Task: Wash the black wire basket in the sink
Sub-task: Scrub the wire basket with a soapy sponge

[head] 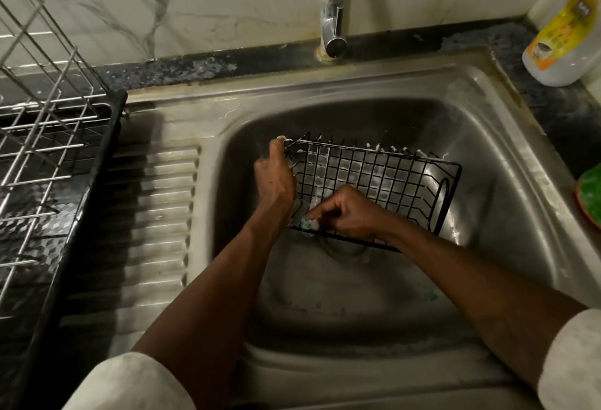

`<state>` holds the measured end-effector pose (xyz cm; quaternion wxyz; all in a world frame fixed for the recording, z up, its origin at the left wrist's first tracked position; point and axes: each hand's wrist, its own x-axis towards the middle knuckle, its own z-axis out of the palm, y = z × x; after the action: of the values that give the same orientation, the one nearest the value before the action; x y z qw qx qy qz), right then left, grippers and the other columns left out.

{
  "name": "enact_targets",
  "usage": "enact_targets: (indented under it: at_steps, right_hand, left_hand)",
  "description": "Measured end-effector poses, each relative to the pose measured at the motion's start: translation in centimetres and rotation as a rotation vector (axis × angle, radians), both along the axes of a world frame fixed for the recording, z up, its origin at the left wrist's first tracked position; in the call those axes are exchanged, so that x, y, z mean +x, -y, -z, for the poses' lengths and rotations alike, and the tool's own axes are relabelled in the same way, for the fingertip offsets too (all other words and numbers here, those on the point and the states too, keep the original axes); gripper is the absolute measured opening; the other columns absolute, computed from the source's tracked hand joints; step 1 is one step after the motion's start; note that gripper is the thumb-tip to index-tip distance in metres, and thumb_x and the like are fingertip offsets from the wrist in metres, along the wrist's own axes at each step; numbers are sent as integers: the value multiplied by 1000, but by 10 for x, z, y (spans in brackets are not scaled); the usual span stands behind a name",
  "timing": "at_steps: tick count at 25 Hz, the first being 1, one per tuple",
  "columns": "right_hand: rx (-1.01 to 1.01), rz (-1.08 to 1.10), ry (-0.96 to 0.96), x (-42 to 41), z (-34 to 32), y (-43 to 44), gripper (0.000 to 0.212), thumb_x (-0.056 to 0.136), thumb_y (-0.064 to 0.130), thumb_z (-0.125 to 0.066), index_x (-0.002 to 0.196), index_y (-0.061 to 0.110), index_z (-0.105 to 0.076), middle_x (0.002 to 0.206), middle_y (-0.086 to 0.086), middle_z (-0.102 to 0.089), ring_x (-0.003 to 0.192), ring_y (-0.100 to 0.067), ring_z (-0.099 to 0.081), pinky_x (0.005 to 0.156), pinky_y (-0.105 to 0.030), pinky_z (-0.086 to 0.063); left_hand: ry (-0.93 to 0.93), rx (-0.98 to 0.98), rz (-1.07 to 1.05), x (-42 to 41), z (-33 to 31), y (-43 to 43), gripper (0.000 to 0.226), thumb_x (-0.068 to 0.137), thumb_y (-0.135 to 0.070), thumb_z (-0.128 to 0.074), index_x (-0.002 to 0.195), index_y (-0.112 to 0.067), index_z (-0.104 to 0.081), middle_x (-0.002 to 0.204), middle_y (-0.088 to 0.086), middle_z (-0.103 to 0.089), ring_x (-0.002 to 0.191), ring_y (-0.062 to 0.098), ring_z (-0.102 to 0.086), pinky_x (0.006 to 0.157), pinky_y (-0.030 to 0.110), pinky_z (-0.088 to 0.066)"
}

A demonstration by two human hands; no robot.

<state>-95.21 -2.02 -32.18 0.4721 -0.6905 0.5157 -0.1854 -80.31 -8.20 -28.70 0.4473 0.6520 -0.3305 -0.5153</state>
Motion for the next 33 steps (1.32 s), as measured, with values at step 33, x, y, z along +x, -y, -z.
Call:
enact_targets:
  at_steps: [33]
  right_hand:
    - [-361,-32,-695,-2,-9,-6,20,76,10,-67,91,16,-78,85,-5,-72,83,-26,-70,72,-33,-55]
  left_hand:
    - [-13,-77,32,-2,-5,-3,42,79,-56,-49,60,-19,-44,55,3,-31,52,18,-26,49,35,-20]
